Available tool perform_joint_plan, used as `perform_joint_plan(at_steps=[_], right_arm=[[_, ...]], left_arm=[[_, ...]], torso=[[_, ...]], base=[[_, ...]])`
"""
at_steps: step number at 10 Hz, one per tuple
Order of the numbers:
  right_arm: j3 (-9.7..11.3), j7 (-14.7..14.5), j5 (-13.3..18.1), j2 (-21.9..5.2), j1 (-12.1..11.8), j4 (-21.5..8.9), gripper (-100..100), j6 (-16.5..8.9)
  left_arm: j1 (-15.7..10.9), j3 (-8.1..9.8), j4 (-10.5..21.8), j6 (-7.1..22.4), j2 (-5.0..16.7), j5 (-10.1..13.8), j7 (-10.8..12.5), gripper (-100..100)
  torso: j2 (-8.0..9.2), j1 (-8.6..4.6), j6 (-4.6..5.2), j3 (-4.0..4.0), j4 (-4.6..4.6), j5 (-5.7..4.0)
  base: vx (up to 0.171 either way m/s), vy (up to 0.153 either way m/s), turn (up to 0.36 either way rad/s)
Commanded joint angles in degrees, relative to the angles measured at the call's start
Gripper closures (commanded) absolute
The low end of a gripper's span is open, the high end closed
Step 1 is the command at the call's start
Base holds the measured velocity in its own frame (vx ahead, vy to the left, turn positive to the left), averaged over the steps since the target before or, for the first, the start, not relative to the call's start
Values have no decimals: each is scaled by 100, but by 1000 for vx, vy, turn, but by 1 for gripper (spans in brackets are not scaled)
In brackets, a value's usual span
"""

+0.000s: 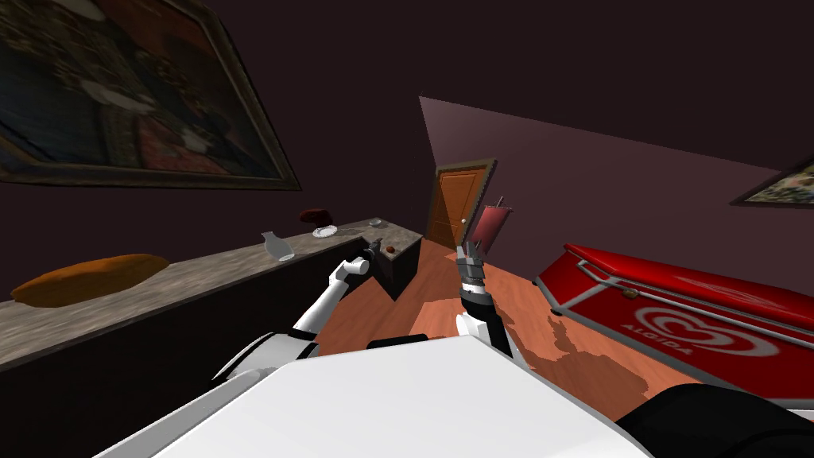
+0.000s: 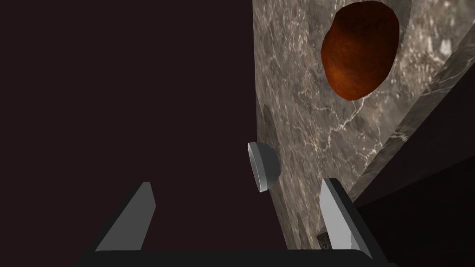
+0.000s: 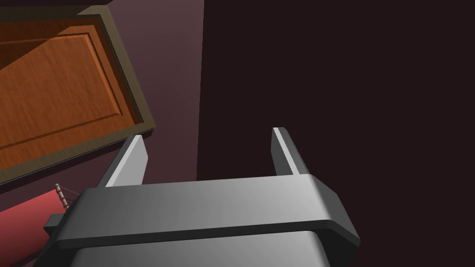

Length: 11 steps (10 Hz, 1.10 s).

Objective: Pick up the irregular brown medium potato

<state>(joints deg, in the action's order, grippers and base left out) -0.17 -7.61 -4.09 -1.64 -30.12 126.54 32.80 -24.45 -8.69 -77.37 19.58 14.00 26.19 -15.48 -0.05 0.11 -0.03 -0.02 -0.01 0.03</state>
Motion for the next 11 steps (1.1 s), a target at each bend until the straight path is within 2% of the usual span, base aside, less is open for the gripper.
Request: perform_joint_plan(at_steps=[1,2,3,4,5,6,7,8,9,10,11], right_arm=[[0,0,0,0,0,0,0,0],[0,0,0,0,0,0,0,0],[0,0,0,0,0,0,0,0],[0,0,0,0,0,0,0,0],[0,0,0,0,0,0,0,0],[0,0,0,0,0,0,0,0],[0,0,0,0,0,0,0,0],[0,0,0,0,0,0,0,0],[0,0,0,0,0,0,0,0],[0,0,0,0,-1,0,0,0],[0,0,0,0,0,0,0,0]], left_arm=[[-162,-13,228,194,22,64,-24,-100],[-379,-41,405,417,35,171,-71,-100],[-447,-41,556,458,35,171,-71,-100],[-657,-67,715,698,47,273,-116,-100],[-721,-67,904,716,47,273,-116,-100],[-937,-90,1070,944,58,369,-157,-100],[-984,-90,1224,968,58,369,-157,-100],[-1234,-110,1428,1203,69,458,-196,-100],[-1234,-110,1537,1210,69,458,-196,-100],[-1468,-128,1820,1409,81,540,-230,-100],[-1468,-128,1830,1441,81,540,-230,-100]], torso=[[0,0,0,0,0,0],[0,0,-2,0,0,1],[1,-1,0,1,0,0],[1,-2,-2,1,0,0],[1,-3,0,0,0,0],[0,-3,-3,-1,-1,0],[0,-3,-1,0,0,0],[-1,-4,-2,-1,-1,0],[-4,-3,-1,-2,-1,0],[-4,-5,-3,-3,-2,0],[-6,-5,-2,-3,-2,-1]], base=[[-1,33,-43],[-6,32,-70],[-5,27,-41],[-3,28,-62],[2,26,-42],[0,28,-57],[3,25,-43],[10,27,-71],[10,22,-34],[14,21,-59],[11,19,-33]])
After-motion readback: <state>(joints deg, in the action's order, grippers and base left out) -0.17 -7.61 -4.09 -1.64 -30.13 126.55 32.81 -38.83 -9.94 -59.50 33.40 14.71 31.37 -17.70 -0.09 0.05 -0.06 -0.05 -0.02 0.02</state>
